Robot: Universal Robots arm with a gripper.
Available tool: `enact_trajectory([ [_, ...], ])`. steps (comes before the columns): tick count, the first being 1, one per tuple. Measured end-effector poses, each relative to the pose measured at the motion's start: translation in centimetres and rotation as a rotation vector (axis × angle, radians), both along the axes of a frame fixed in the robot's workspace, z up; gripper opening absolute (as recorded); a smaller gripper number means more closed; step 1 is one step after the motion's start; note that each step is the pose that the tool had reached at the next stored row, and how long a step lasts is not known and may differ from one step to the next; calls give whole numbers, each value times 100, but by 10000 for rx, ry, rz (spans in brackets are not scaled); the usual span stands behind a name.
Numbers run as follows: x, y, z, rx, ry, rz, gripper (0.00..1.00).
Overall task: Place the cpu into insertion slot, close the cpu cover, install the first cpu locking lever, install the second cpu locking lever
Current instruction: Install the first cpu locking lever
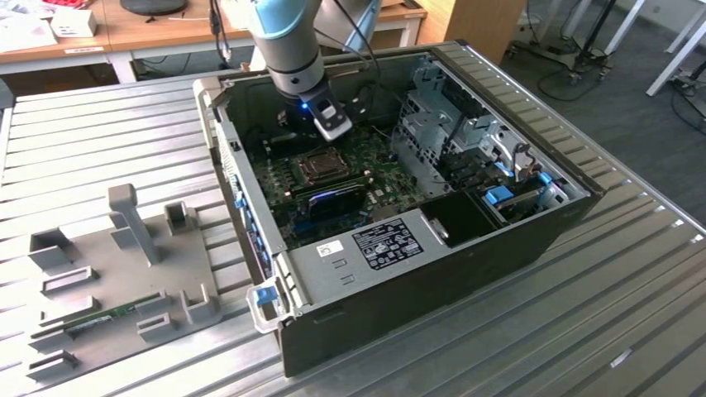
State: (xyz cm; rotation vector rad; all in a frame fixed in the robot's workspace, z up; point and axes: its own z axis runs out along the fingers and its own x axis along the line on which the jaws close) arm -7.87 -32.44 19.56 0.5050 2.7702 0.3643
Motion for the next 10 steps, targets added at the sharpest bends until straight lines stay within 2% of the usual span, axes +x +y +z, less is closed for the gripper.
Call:
enact_trajectory([
  [10, 0, -5, -66, 0, 0, -211, 10],
])
